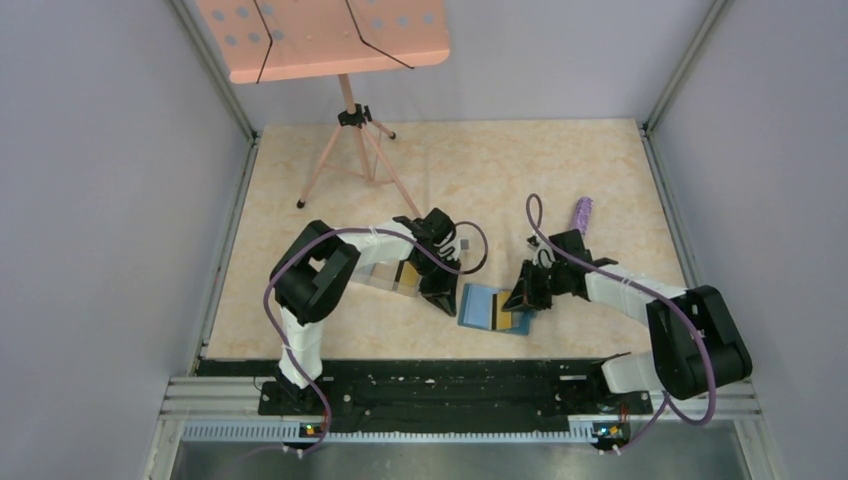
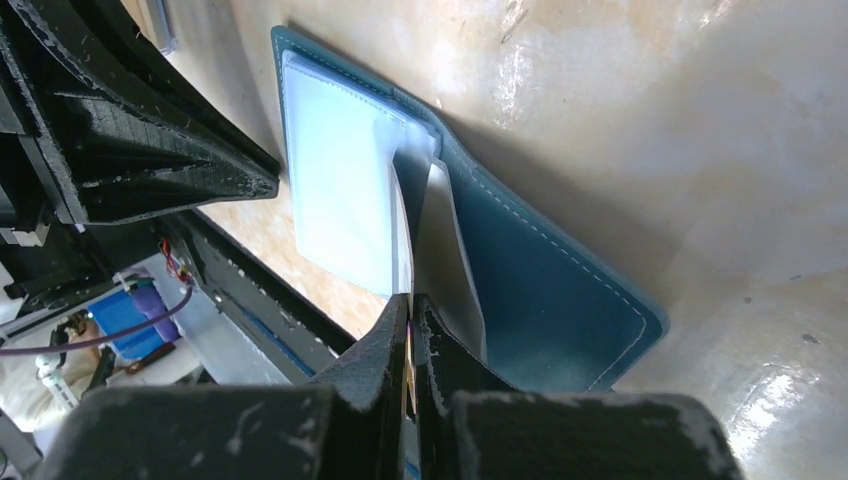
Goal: Put the credit cards into the card holder
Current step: Insert the credit card into the card holder.
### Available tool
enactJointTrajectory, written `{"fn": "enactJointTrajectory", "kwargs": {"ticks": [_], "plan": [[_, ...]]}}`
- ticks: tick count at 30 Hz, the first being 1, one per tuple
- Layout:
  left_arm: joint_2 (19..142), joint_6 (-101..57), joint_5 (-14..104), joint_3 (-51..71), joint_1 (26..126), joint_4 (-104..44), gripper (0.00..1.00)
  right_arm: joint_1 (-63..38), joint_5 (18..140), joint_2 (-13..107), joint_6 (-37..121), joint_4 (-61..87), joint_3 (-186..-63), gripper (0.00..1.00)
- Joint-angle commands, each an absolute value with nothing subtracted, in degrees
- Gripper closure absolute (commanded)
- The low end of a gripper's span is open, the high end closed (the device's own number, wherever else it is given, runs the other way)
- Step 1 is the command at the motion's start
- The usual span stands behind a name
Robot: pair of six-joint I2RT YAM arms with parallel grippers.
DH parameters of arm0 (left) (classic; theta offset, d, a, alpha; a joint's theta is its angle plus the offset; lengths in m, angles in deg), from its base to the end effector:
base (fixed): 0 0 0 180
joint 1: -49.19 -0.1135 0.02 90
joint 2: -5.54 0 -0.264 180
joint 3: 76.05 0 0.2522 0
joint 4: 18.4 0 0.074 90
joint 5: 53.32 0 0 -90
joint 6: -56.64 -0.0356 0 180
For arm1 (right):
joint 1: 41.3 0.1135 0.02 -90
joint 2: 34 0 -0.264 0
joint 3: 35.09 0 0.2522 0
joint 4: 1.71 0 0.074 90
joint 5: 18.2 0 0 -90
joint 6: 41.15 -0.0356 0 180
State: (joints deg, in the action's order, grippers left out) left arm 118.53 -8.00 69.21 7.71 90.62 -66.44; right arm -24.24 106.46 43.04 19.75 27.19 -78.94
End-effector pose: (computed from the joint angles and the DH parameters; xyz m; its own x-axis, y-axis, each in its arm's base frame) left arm 0.2618 -0.2566 0.1319 -0.9379 0.3461 0.0255 0.2712 0.7768 -0.5684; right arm 0.2046 0.0840 0.1414 -0.9793 0.1179 -0.1646 -0.0224 0.7449 0.6668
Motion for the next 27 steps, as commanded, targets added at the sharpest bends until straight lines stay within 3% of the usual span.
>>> {"fn": "enactJointTrajectory", "kwargs": {"ticks": [1,11,27], "plan": [[120.47,-9.35,65.35,6.53,91.91,-67.14,0.85,-24.55,105.1,44.52,22.57,28.68,-81.53,1.0],[120.9,-9.21,65.21,6.59,92.09,-67.27,0.86,-24.55,98.88,43.22,25.66,36.56,-87.3,1.0],[121.29,-9.02,65.74,6.91,92.61,-67.12,0.87,-24.58,103.71,43.02,17.48,25.37,-77.35,1.0]]}}
